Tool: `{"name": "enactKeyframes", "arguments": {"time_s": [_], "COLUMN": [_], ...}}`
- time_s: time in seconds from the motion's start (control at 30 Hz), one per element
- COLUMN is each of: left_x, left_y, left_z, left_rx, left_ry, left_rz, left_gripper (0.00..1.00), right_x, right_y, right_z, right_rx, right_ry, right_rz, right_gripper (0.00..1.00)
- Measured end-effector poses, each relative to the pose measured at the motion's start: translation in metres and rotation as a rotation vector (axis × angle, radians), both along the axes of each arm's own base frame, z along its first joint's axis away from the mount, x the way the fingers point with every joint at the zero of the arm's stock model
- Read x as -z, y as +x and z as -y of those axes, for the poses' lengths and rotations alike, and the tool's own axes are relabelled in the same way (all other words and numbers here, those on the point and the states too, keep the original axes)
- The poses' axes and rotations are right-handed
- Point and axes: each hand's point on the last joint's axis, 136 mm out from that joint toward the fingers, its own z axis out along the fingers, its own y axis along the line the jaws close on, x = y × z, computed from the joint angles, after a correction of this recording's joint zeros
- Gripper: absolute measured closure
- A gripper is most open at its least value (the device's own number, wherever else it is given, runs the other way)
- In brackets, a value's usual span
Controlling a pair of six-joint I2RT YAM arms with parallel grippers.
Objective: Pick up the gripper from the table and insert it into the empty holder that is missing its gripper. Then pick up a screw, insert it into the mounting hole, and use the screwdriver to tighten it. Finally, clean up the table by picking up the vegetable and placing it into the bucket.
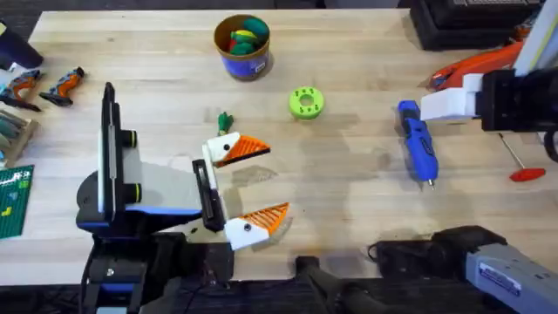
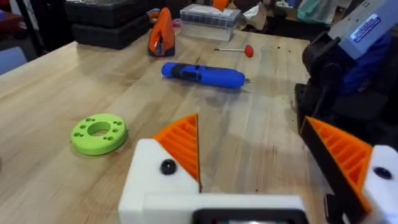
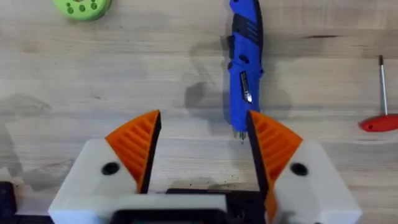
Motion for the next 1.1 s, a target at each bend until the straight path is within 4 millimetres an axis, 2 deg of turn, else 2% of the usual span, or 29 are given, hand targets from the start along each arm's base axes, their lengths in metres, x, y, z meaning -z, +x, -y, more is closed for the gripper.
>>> {"name": "enactKeyframes", "arguments": {"time_s": [0.33, 0.37, 0.4, 0.53, 0.57, 0.6, 0.8, 0.97, 1.1], "left_x": [0.000, 0.000, 0.000, 0.000, 0.000, 0.000, 0.000, 0.000, 0.000], "left_y": [0.000, 0.000, 0.000, 0.000, 0.000, 0.000, 0.000, 0.000, 0.000], "left_z": [0.000, 0.000, 0.000, 0.000, 0.000, 0.000, 0.000, 0.000, 0.000], "left_rx": [0.000, 0.000, 0.000, 0.000, 0.000, 0.000, 0.000, 0.000, 0.000], "left_ry": [0.000, -0.001, 0.000, 0.000, 0.001, 0.001, 0.001, 0.001, 0.001], "left_rz": [0.000, -0.003, 0.000, 0.000, 0.004, 0.004, 0.004, 0.004, 0.004], "left_gripper": [0.016, 0.050, 0.232, 0.841, 0.956, 0.984, 0.986, 0.987, 0.987], "right_x": [0.001, 0.001, 0.002, 0.003, 0.003, 0.003, 0.004, 0.009, 0.016], "right_y": [0.000, -0.001, -0.002, -0.005, -0.005, -0.005, -0.004, 0.003, 0.013], "right_z": [0.000, 0.000, 0.000, 0.001, 0.001, 0.001, 0.009, 0.013, 0.025], "right_rx": [0.002, 0.002, 0.002, 0.003, 0.003, 0.004, 0.021, 0.038, 0.098], "right_ry": [0.000, 0.000, -0.001, -0.003, -0.003, -0.007, -0.045, -0.065, -0.065], "right_rz": [-0.008, -0.009, -0.014, -0.029, -0.029, -0.029, -0.028, -0.049, -0.038], "right_gripper": [0.205, 0.205, 0.205, 0.205, 0.205, 0.205, 0.205, 0.205, 0.205]}}
